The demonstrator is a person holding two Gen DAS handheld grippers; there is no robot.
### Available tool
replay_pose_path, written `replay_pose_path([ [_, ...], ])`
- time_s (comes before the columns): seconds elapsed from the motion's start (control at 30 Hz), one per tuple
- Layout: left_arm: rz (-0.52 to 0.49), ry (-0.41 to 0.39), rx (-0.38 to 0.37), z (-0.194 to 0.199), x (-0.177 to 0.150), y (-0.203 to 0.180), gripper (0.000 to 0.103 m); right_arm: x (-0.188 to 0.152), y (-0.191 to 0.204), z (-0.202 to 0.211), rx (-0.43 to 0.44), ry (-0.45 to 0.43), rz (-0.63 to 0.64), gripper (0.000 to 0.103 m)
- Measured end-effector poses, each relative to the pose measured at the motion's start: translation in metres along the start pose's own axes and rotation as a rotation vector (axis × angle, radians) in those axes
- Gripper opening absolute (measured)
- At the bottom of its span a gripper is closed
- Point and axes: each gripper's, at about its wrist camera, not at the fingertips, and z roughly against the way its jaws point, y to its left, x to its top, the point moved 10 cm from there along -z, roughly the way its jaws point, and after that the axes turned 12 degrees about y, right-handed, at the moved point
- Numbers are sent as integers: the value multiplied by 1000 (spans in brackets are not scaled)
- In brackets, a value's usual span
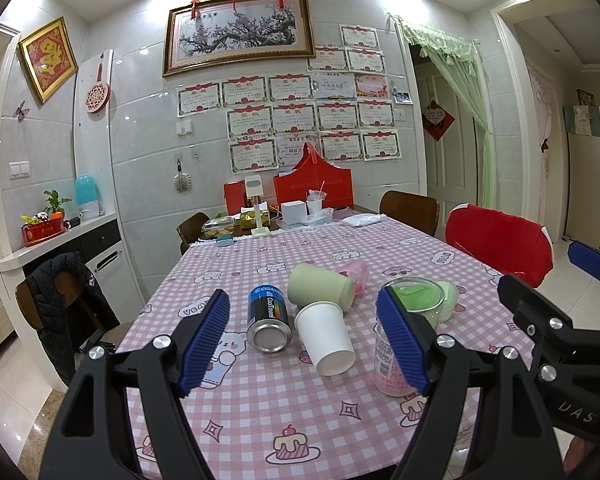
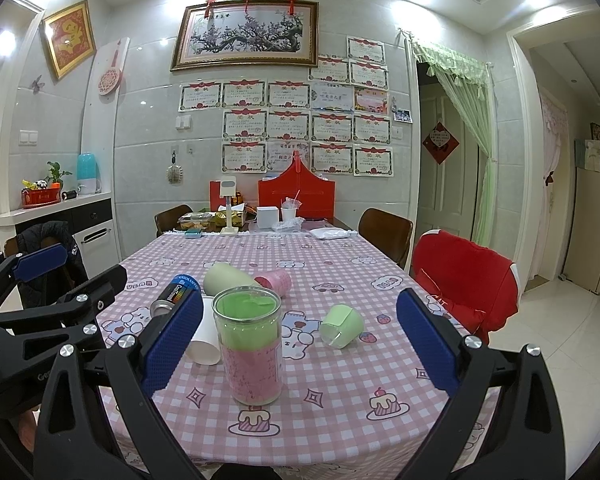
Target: Flip cup upside down
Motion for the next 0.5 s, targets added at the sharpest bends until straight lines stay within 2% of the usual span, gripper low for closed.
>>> replay_pose_path([
  [0.5, 3, 9, -9, -1, 0, 0, 75, 1, 0, 0, -1, -1, 0, 94],
])
